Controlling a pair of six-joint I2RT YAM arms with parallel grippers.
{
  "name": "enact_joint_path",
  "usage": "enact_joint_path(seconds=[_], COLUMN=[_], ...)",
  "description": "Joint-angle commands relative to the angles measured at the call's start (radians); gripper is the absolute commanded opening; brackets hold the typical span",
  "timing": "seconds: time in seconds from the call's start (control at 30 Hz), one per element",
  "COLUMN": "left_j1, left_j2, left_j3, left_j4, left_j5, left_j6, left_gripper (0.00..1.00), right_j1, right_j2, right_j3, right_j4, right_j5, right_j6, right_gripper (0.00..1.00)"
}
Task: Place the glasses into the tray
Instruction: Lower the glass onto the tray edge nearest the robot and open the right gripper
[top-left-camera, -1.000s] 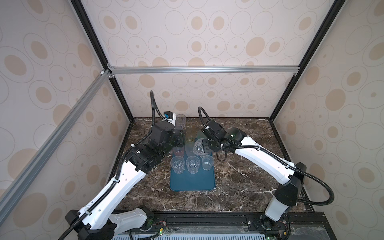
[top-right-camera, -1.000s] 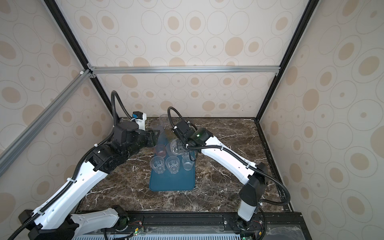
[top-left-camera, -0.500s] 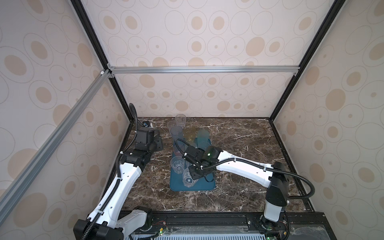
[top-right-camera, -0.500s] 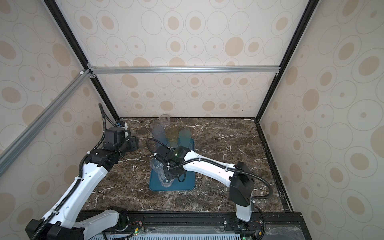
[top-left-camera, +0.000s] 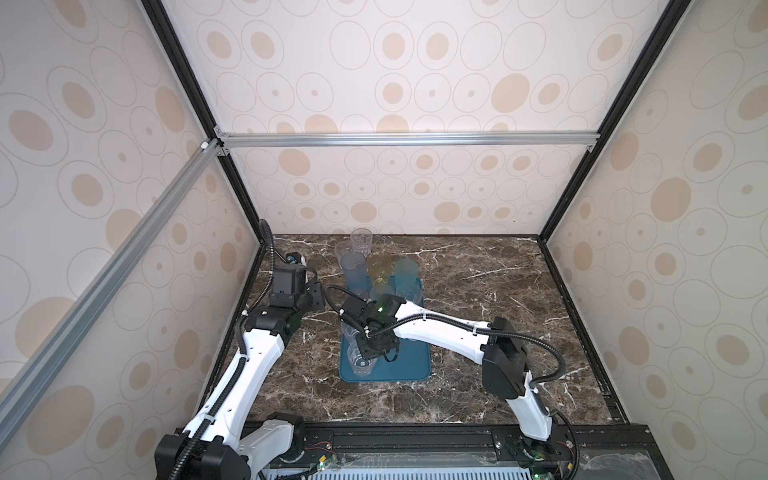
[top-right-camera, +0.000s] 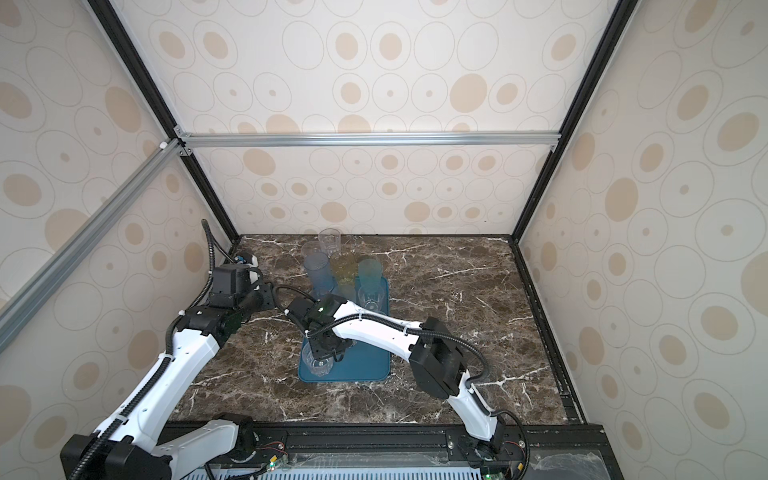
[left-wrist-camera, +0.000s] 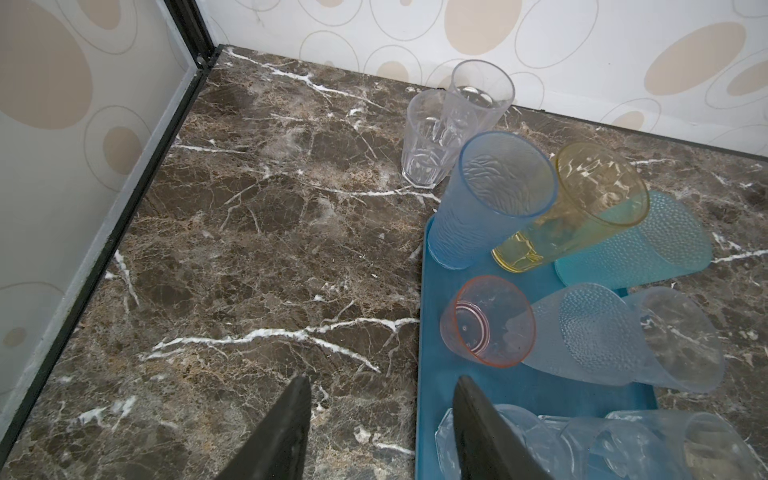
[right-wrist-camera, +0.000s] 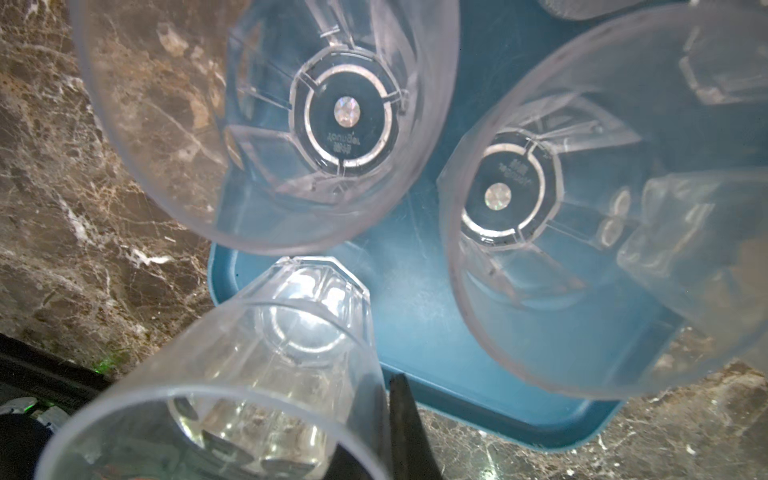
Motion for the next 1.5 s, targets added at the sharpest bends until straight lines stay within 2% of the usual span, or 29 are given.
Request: enact_joint_path(seconds=[0.0,0.4,0.67,0.8,0.97,1.17,1.33,1.47], left_j1=[0.016,0.031,0.035,0.037,0.045,0.056,0.082,0.105], left_j2=[-0.011,0.011,0.017,0.022,0.041,0.096,0.216,0.355], left_j3=[-0.004,0.0,0.011,0.03,0.092,0.158,0.227,0.304], left_j4=[0.03,0.039,0.038,0.032,0.027,0.084,0.149,0.193], left_j5=[0.022,0.046,0.05,0.046,0.04,0.063,0.169,0.228], left_j6=[0.038,0.055,0.056,0.06,0.08,0.088,0.06,0.028], left_gripper=[0.55,0.55,0.55,0.55,0.56,0.55,0.52,0.52], right_j1=[0.01,0.019,0.019,0.017,-0.002,-0.092,-0.192,-0.259], right_j2=[0.037,0.105,0.087,0.033,-0.103,-0.276,-0.376,-0.399], right_j3=[0.053,0.104,0.101,0.101,0.068,-0.058,-0.206,-0.251], right_j4=[-0.048,-0.015,-0.011,-0.026,-0.029,0.009,0.1,0.132], right_j5=[-0.006,-0.034,-0.067,-0.067,-0.033,0.046,0.069,0.069], right_j6=[0.028,0.052,0.063,0.056,0.039,0.02,0.013,-0.009], right_gripper=[0.04,0.1,0.23,0.28,0.33,0.34,0.33,0.33])
